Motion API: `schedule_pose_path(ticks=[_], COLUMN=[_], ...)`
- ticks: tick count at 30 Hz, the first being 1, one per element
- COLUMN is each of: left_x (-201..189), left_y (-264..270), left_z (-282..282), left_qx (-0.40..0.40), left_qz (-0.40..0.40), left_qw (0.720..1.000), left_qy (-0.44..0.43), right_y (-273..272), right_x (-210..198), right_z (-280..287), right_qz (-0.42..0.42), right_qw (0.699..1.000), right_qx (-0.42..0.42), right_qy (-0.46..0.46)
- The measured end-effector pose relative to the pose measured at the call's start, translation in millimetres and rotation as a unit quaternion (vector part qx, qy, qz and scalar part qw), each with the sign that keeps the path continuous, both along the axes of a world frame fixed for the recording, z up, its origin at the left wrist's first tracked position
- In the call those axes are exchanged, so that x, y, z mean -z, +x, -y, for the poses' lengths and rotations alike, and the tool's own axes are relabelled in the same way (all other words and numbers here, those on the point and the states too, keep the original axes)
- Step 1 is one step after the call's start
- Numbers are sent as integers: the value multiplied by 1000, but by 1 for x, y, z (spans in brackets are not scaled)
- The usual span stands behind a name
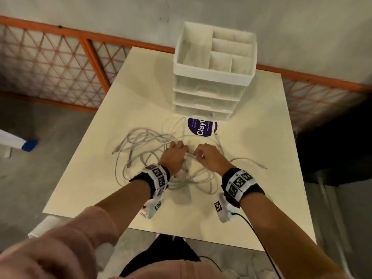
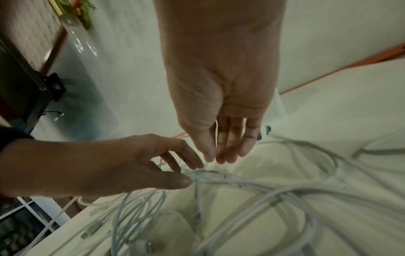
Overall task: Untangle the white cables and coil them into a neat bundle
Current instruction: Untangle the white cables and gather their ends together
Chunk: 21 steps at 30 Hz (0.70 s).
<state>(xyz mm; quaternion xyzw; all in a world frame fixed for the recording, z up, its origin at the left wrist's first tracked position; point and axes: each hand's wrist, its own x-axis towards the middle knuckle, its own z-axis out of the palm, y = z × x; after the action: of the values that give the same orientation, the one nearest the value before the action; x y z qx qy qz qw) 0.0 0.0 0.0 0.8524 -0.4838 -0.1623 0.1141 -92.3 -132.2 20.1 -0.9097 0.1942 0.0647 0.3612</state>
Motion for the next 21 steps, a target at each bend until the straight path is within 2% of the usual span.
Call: schedule_pose_path(ticks=[2,4,5,7,9,11,14,15,18,21], left_x=[1,5,6,-2,-22,-53,-96,-108,-137,-166], left_y=[1,2,4,8,11,14,21,21,19,24], left_z=[3,1,1,-1,3,8,13,14,12,10], left_qx=[-19,-26,-28,-44,-46,-71,-94,-82,-59,-104], left_qz=[67,78,53,-42,-109,-181,-327,-354,-379,-371], left_qw=[996,996,998,990,962,923,852,838,801,741], left_qy=[55,38,5,-125,-247,-331,-397,-407,-460,-550], right_y=[4,5,5,6,7,5,-5,-9,-17,-29], right_x=[4,6,8,7,0,-10,-24,-29,-37,-30], right_z=[1,-2,-2,1,5,7,13,16,25,37], right_qz=[14,-7,-18,-25,-11,11,48,55,41,-6], right_qw=[1000,1000,1000,1000,1000,996,979,977,980,991], right_qx=[26,21,15,6,13,40,60,56,28,12], right_qy=[1,6,13,18,22,84,186,199,192,131])
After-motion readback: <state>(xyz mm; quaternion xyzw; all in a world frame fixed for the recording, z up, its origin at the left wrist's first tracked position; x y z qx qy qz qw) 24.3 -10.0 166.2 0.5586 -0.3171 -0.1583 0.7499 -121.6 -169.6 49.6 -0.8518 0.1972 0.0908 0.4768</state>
